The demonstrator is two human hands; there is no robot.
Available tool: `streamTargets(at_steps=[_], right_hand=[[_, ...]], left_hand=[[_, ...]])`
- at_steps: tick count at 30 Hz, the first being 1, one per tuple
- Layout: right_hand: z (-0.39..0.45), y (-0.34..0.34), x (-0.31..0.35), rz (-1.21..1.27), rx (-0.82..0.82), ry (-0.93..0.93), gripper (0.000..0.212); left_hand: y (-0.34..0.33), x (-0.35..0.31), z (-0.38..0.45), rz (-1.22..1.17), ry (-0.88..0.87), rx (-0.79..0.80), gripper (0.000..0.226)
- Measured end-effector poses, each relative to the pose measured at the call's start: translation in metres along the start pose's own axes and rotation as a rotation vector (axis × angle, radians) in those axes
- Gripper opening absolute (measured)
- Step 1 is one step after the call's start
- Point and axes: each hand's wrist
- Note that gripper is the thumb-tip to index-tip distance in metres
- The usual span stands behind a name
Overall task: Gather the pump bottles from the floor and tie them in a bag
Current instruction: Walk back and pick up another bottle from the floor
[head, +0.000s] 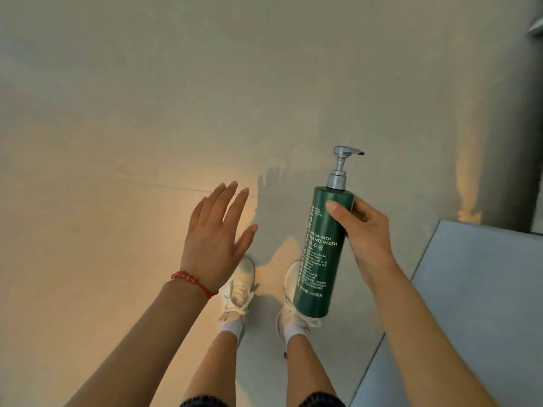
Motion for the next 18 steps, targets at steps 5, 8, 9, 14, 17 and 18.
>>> streamTargets(at_steps=[5,8,9,14,17,18], right_hand=[[-0.051,-0.027,0.117,-0.007,0.071,0.094,0.012],[-0.084,-0.046,0.181,-0.028,0.162,0.173,0.013],[-0.097,-0.053,0.199,-0.037,0.192,0.195,0.013],[-0.160,-0.087,0.270,-0.113,0.329,0.263,0.016],[-0.189,-0.109,0.294,-0.158,0.377,0.287,0.017],[-0.198,-0.118,0.299,-0.176,0.395,0.290,0.018]], left_hand=[[0.105,-0.025,-0.044,-0.031,0.104,-0.156,0.054],[0.164,-0.034,-0.070,-0.018,0.158,-0.251,0.054],[0.181,-0.036,-0.081,-0.016,0.176,-0.278,0.054],[0.256,-0.050,-0.135,-0.016,0.304,-0.360,0.056],[0.284,-0.051,-0.166,-0.019,0.360,-0.395,0.055],[0.291,-0.049,-0.177,-0.022,0.381,-0.409,0.055]])
Point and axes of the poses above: each hand's wrist, its own z-axis towards the middle knuckle, its own y-axis out of the back of the hand, x = y × z, and after that the axes turned 3 degrees about x, right-handed
